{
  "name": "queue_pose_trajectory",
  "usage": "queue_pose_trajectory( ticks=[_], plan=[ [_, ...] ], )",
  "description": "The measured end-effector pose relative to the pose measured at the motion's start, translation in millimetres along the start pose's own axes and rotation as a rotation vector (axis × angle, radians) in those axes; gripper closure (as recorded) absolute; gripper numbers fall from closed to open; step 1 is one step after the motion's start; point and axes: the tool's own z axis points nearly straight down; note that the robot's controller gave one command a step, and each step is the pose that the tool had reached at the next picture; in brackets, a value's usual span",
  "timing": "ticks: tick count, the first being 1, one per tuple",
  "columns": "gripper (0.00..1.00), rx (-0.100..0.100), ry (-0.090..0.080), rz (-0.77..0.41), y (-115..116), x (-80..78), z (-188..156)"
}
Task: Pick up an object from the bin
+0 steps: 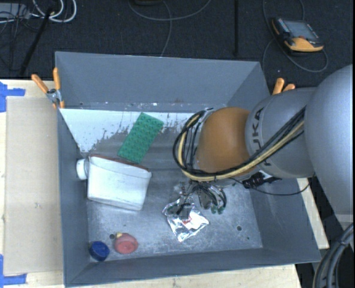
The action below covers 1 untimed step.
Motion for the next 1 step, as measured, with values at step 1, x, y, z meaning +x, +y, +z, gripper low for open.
queue_pose_trajectory(
  ticks=[1],
  plan=[
    [1.00,0.000,-0.010,0.005,12.8,-12.6,-142.8]
  ],
)
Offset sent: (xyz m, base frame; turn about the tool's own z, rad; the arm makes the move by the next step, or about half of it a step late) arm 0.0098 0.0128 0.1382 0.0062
